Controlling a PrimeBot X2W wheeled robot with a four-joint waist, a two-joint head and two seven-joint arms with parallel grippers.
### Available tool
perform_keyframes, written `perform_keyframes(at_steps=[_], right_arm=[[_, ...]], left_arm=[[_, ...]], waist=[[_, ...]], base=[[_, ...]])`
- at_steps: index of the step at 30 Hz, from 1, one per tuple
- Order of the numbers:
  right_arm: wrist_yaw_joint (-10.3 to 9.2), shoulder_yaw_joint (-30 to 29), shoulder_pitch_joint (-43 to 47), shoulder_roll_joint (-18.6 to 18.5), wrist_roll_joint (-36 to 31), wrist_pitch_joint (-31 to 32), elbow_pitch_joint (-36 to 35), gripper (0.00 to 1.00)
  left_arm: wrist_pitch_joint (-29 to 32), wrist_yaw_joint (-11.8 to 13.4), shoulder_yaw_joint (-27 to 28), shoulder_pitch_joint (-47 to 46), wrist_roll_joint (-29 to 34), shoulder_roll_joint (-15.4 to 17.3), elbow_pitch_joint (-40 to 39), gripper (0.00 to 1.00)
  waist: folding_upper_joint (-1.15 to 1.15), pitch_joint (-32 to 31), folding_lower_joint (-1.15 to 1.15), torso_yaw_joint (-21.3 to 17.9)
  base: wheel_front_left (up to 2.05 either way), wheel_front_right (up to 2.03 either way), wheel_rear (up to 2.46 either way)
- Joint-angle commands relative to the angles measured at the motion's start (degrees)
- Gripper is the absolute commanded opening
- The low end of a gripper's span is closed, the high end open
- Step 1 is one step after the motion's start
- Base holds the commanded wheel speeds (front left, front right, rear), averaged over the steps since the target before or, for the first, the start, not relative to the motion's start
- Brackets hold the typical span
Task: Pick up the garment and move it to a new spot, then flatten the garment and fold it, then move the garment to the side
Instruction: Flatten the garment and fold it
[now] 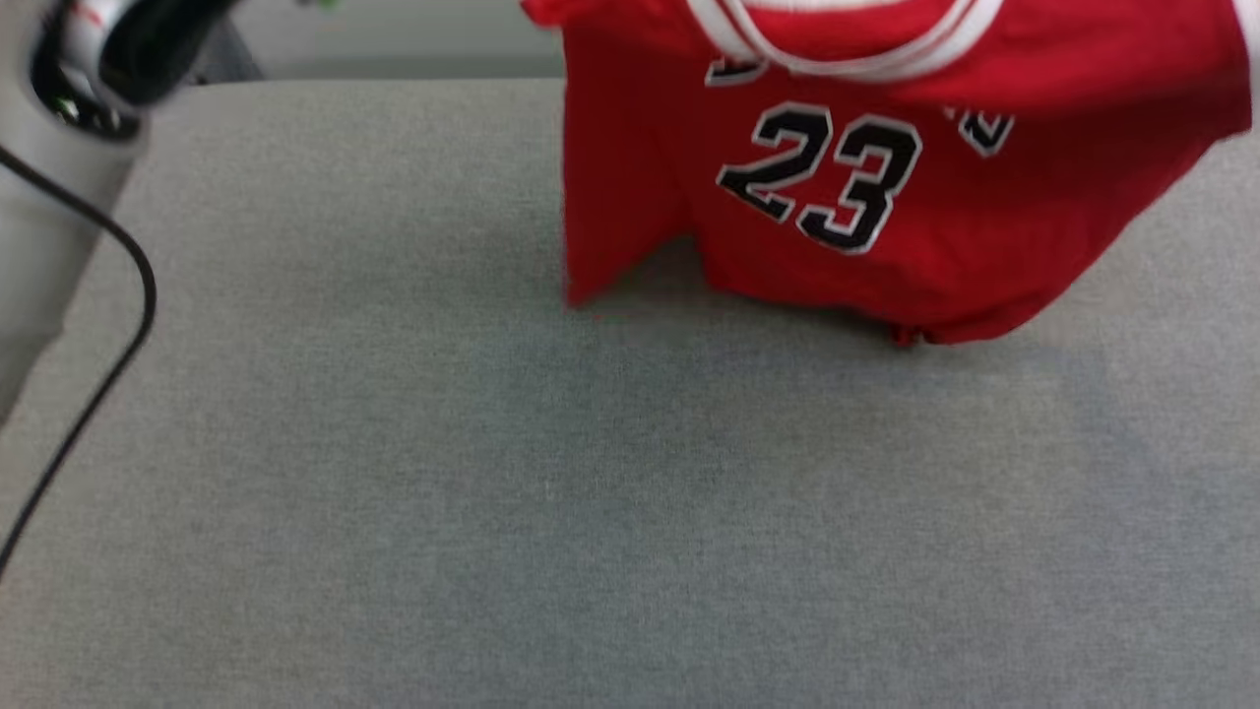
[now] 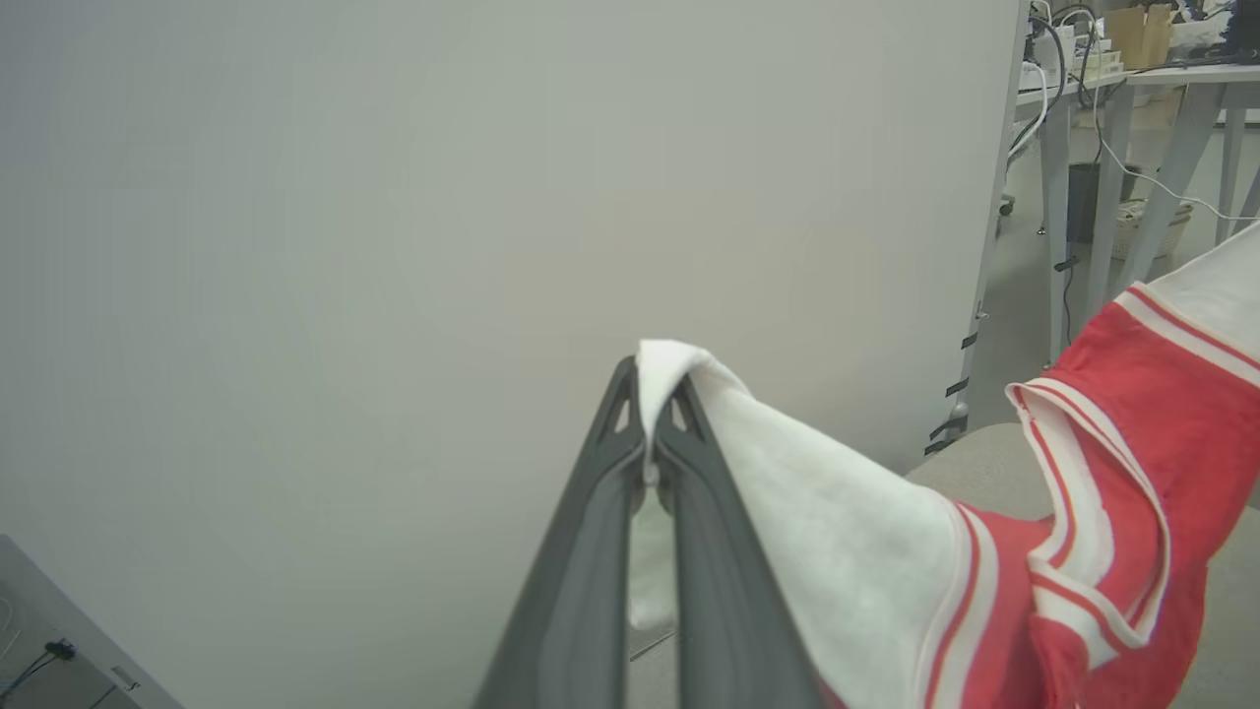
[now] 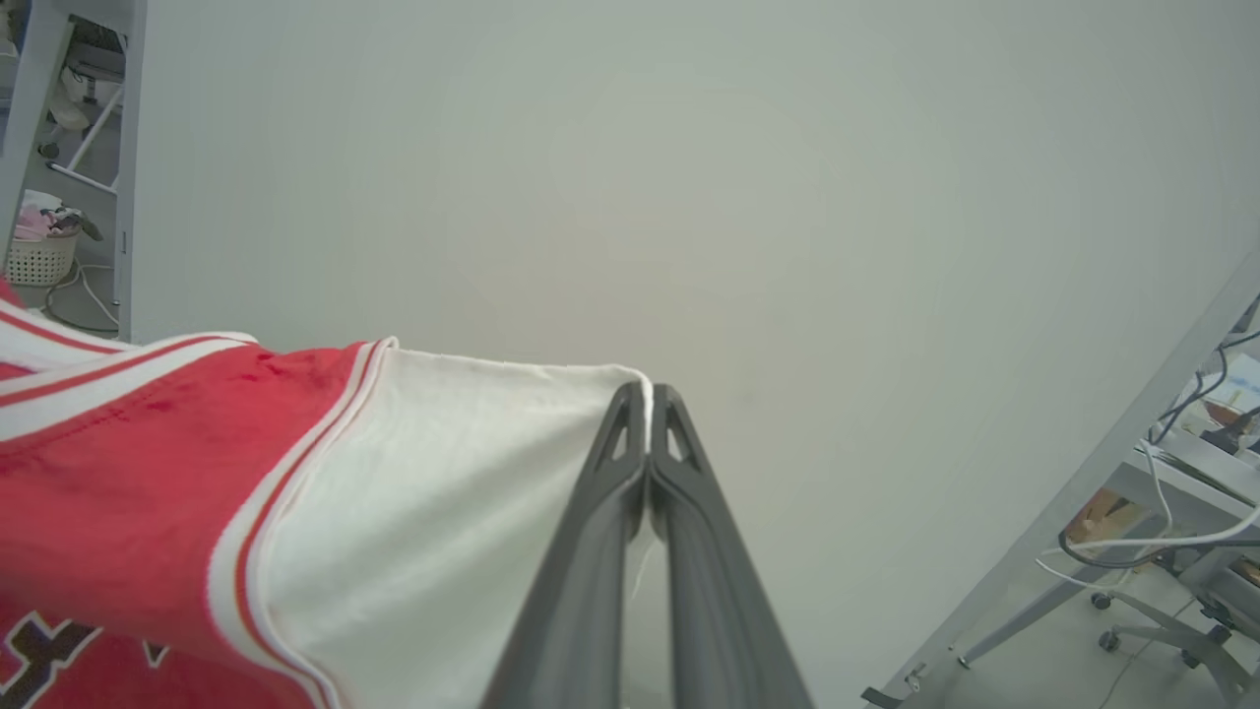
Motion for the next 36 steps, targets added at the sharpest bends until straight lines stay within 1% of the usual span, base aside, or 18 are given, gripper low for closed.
perform_keyframes(at_steps=[1, 5, 8, 12, 16, 21, 24, 28, 32, 36], right_arm=[[-0.04, 1.31, -3.79, 0.46, -0.32, -0.28, 1.31, 0.00], [-0.04, 6.10, -15.42, 2.07, -2.46, -1.03, 6.35, 0.00], [-0.04, 9.36, -25.70, 4.73, -4.40, -1.35, 11.88, 0.00], [-0.04, 12.79, -38.45, 8.55, -7.79, -3.68, 20.40, 0.00], [-0.04, 15.38, -48.68, 11.44, -10.62, -6.72, 27.95, 0.00], [-0.04, 17.58, -58.90, 14.86, -13.06, -10.32, 36.94, 0.00], [-0.04, 19.29, -62.84, 16.55, -13.61, -12.38, 41.34, 0.00], [-0.04, 22.71, -64.24, 17.93, -13.62, -15.43, 45.52, 0.00], [-0.04, 25.33, -62.18, 18.70, -12.23, -18.17, 49.14, 0.00], [-0.04, 27.00, -57.14, 19.99, -10.15, -20.22, 50.91, 0.00]], left_arm=[[0.01, -0.27, 0.52, -3.16, 0.72, -0.70, 1.36, 0.00], [-0.26, -0.76, 1.47, -11.31, 2.40, -2.28, 6.87, 0.00], [-0.93, -1.06, 3.28, -18.06, 2.63, -3.28, 10.79, 0.00], [-1.93, -1.73, 3.71, -26.14, 4.44, -4.05, 16.08, 0.00], [-3.83, -2.33, 3.87, -32.51, 5.42, -5.26, 21.45, 0.00], [-6.33, -2.71, 4.02, -37.72, 5.78, -6.69, 27.39, 0.00], [-7.89, -2.90, 3.69, -38.72, 5.51, -7.39, 30.24, 0.00], [-10.29, -3.07, 3.02, -37.54, 4.51, -7.71, 32.96, 0.00], [-12.98, -3.12, 1.15, -33.49, 3.17, -7.37, 33.24, 0.00], [-16.57, -3.14, -0.79, -27.14, 1.40, -5.71, 32.18, 0.00]], waist=[[-0.01, 4.26, 0.00, -0.50], [-0.01, 8.70, 0.00, -0.92], [-0.01, 12.07, 0.00, -1.29], [-0.01, 15.19, 0.00, -1.60], [-0.01, 17.24, 0.00, -1.64], [-0.01, 19.16, 0.00, -1.90], [-0.01, 20.20, 0.00, -2.00], [-0.01, 21.17, 0.00, -2.06], [-0.01, 21.29, 0.00, -1.83], [-0.01, 19.97, 0.00, -1.63]], base=[[0.00, 0.00, 0.00], [0.00, 0.00, 0.00], [0.00, 0.00, 0.00], [0.00, 0.00, 0.00], [0.00, 0.00, 0.00], [0.00, 0.00, 0.00], [0.00, 0.00, 0.00], [0.00, 0.00, 0.00], [0.00, 0.00, 0.00], [0.00, 0.00, 0.00]])
